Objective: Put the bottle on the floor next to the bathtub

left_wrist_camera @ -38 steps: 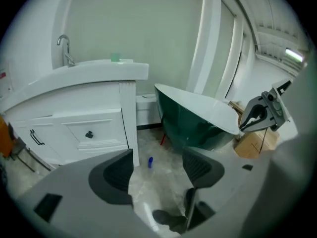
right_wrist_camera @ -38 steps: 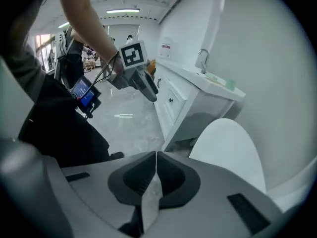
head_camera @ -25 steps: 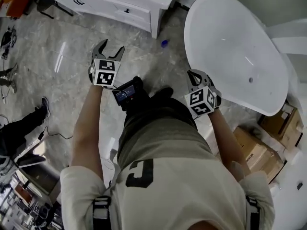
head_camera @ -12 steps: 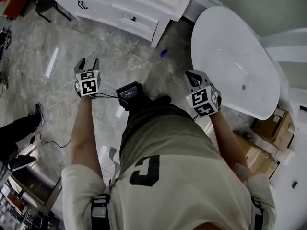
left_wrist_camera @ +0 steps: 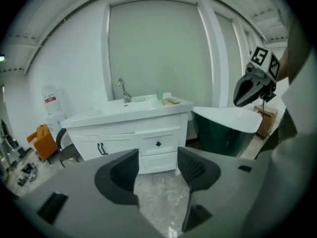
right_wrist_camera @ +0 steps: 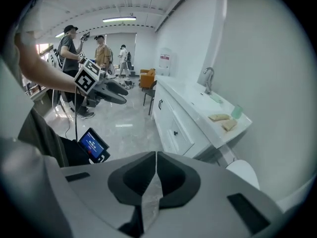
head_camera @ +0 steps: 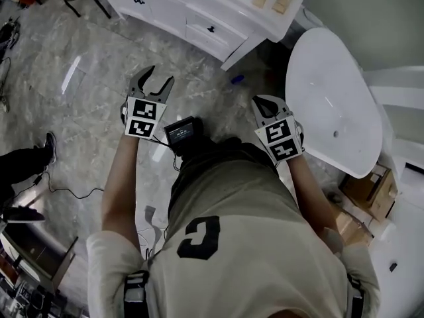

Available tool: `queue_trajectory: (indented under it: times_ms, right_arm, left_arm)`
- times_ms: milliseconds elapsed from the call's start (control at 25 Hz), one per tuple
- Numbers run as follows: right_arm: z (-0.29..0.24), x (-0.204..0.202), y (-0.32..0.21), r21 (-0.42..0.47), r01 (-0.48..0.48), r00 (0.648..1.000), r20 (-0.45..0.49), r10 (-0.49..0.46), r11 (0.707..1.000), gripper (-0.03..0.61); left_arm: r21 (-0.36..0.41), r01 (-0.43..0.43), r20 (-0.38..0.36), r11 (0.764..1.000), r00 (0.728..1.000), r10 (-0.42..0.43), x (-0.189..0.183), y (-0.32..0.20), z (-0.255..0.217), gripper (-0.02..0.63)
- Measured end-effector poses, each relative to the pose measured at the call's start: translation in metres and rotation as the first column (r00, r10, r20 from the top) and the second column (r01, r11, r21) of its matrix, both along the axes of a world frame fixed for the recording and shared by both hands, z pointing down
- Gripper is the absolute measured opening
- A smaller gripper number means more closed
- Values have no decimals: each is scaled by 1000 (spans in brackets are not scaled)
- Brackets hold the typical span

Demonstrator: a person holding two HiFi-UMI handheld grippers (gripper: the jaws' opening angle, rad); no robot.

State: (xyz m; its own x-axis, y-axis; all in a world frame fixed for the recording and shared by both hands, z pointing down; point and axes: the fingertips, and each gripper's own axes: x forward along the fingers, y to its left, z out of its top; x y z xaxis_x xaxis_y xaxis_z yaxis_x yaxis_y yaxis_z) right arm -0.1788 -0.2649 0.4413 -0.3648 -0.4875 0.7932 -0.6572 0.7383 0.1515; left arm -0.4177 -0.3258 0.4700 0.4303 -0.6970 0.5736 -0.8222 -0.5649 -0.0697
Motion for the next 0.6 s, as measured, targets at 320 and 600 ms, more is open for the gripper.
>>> queue_trajectory:
  times_ms: [320,600]
  right_arm:
    - [-28,-36,-1,60,-3,998,67,-1,998,29]
    - [-53,-15,-5,74,-29,973,231,11,997,29]
  left_arm:
    - [-160,-43,-436,986,899,-32,-22,30,-52,288]
    - [15,-12,-393,1000,919,17,41,44,-110,156]
